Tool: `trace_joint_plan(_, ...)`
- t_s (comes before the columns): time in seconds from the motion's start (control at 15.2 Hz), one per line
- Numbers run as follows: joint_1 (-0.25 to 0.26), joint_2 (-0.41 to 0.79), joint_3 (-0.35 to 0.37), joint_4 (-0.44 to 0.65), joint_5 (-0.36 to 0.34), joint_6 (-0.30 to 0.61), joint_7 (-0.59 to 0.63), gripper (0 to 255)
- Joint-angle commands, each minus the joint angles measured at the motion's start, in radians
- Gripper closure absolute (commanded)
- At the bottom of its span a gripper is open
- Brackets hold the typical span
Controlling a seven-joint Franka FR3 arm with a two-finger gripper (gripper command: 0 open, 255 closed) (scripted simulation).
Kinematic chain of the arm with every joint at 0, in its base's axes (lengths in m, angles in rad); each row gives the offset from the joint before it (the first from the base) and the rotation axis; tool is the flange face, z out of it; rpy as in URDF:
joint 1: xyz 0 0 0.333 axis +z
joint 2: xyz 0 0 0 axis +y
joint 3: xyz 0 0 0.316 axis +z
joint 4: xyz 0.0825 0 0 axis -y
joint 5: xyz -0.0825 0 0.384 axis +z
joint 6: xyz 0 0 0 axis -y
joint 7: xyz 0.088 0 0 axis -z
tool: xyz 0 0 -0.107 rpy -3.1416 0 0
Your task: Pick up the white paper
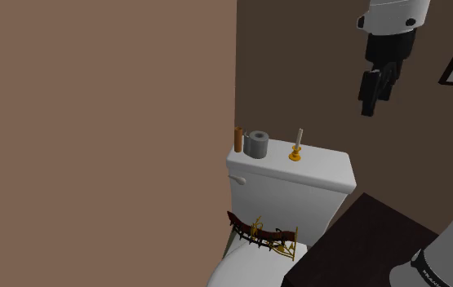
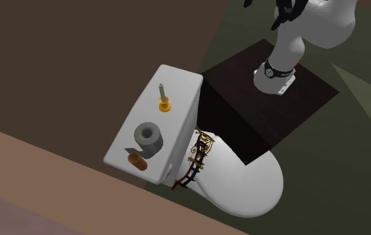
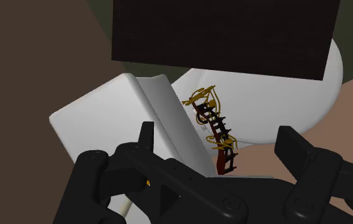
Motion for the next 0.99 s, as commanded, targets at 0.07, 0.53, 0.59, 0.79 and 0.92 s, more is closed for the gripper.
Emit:
trace_joint_plan(0.07,0.000,0.025,-0.004,-0.005,0.000,0.035,-0.001,0)
trace_joint_plan(0.53,-0.002,0.229,-0.027,0.003,0.004,0.263,-0.011,0)
trace_joint_plan(0.59,-0.001,0.261,-0.029,0.010,0.005,0.293,-0.013,0)
trace_joint_plan(0.79,-0.001,0.361,-0.037,0.039,0.009,0.378,-0.020,0)
trace_joint_plan(0.92,-0.001,0.430,-0.041,0.065,0.013,0.429,-0.025,0)
